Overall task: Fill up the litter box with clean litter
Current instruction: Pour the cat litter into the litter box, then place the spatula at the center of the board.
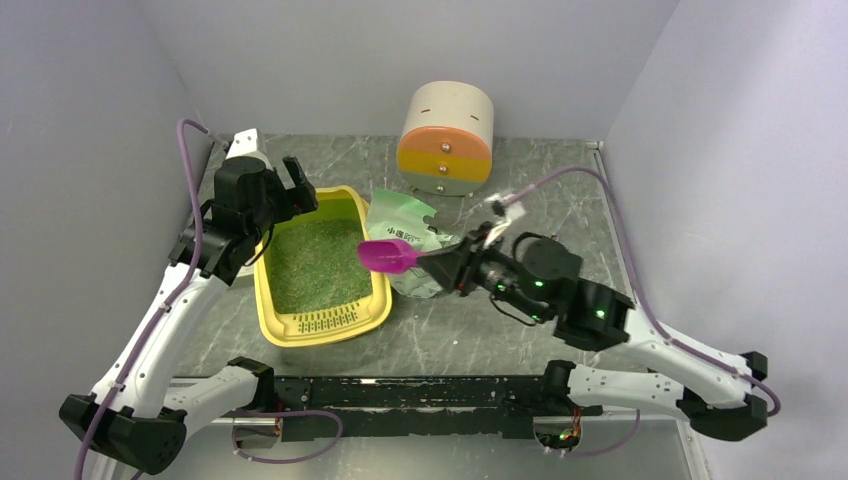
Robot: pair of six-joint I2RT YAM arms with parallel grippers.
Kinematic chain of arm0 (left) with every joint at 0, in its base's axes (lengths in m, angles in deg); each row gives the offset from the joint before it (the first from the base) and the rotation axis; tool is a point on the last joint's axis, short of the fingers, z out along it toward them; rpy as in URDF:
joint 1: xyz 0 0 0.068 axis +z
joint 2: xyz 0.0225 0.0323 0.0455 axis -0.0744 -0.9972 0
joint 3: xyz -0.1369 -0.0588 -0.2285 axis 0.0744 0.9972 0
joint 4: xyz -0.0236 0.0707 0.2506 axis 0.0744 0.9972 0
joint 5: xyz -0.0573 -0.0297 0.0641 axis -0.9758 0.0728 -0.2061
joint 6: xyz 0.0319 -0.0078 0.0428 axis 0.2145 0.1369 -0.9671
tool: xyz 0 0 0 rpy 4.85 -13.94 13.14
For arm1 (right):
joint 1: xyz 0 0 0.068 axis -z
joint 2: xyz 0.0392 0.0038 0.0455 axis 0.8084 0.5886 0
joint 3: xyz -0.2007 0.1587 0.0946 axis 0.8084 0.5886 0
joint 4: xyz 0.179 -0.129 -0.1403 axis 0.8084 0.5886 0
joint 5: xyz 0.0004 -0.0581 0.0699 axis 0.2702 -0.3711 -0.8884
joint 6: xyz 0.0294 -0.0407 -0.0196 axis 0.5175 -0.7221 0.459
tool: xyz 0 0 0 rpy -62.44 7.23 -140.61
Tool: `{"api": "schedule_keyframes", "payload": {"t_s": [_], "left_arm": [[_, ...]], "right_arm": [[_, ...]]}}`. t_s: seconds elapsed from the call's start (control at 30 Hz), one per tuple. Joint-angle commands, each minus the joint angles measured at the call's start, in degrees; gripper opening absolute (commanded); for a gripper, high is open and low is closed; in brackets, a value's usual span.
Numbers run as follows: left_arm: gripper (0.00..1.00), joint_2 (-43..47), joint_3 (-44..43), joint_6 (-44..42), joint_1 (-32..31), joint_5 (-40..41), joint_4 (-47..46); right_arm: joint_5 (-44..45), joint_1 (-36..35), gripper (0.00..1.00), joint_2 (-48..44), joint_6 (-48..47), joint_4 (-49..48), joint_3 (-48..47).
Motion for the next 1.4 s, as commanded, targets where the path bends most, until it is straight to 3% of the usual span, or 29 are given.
{"api": "schedule_keyframes", "payload": {"t_s": [0.0,0.1,0.43,0.73,0.83,0.97,1.23,1.37], "left_arm": [[0.99,-0.02,0.05,0.30,-0.31,-5.22,-3.32],[0.98,-0.36,0.24,-0.07,-0.29,-7.12,-3.25],[0.99,-1.65,0.77,-2.50,-0.31,-13.34,-5.32],[0.98,-4.25,1.69,-4.58,-0.36,-22.32,-7.36],[0.98,-5.13,1.59,-5.20,-0.36,-23.42,-7.08],[0.98,-5.88,1.69,-5.47,-0.31,-24.47,-7.67],[0.99,-6.42,1.52,-5.85,-0.40,-25.97,-8.04],[0.99,-5.92,1.61,-6.65,-0.40,-25.48,-7.48]], "right_arm": [[12.31,0.19,0.00,-7.74,1.73,2.75,1.49],[23.27,0.21,0.00,-11.14,5.29,6.10,2.49],[37.96,0.13,0.00,-14.77,9.25,9.49,3.14],[56.13,0.24,0.00,-4.29,14.05,15.71,1.85],[59.57,1.24,0.00,-3.00,21.67,21.69,3.42],[52.33,7.19,0.00,-5.06,22.79,19.97,8.12],[17.85,35.54,0.00,-7.51,21.52,8.98,21.19],[10.99,41.87,0.00,-10.35,24.68,6.26,27.48]]}}
